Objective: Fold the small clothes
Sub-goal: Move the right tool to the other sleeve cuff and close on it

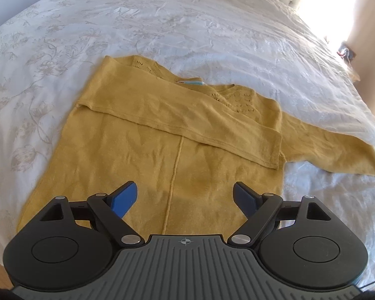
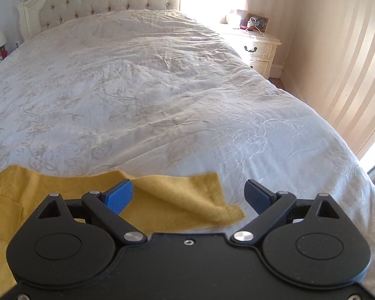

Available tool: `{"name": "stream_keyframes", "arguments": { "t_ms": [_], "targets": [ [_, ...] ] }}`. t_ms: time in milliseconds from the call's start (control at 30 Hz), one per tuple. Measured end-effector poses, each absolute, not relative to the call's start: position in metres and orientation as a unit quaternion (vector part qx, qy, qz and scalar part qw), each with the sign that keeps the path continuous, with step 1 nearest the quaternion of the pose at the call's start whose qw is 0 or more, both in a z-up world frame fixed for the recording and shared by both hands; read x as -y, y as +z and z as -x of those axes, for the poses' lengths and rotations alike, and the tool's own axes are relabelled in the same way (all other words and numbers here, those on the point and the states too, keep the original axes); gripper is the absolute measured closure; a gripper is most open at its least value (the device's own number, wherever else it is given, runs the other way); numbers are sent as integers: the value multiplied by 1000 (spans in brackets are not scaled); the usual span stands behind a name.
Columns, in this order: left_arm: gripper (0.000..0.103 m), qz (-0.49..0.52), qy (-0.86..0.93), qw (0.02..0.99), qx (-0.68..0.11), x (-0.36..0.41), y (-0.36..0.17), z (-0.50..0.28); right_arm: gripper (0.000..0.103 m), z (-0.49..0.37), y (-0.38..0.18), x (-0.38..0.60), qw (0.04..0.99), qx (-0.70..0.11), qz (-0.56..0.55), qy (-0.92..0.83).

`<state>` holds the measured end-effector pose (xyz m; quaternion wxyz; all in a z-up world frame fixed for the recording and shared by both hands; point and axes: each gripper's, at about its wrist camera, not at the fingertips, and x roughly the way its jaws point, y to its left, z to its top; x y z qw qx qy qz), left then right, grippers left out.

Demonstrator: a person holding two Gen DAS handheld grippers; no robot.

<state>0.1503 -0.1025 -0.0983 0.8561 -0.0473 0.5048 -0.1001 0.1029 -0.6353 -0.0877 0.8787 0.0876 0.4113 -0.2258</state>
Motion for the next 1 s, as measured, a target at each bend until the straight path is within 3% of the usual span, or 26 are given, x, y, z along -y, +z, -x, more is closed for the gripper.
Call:
{"name": "stream_keyframes", "arguments": {
  "t_ms": [200,333,400,533,767,1000],
  "targets": [
    [19,37,-78,859,-505,111,-94,-145,11,-122,-126,668,853,-464,-76,-226],
    [19,30,-64,857,-511,112,-94,-144,23,-128,-149,676,837,-497,-85,-213],
    [19,27,-60,855,-514,112,-94,-145,34,-128,-153,678,837,-495,-101,-209],
    [19,20,-65,853,-517,113,-95,-148,90,-128,-144,681,840,-483,-151,-196],
    [19,12,-96,854,-511,112,-98,-164,90,-129,-80,660,871,-404,-234,-150],
    [19,8,-143,854,-500,94,-102,-187,92,-150,-16,572,898,-344,-265,-72]
  ]
}}
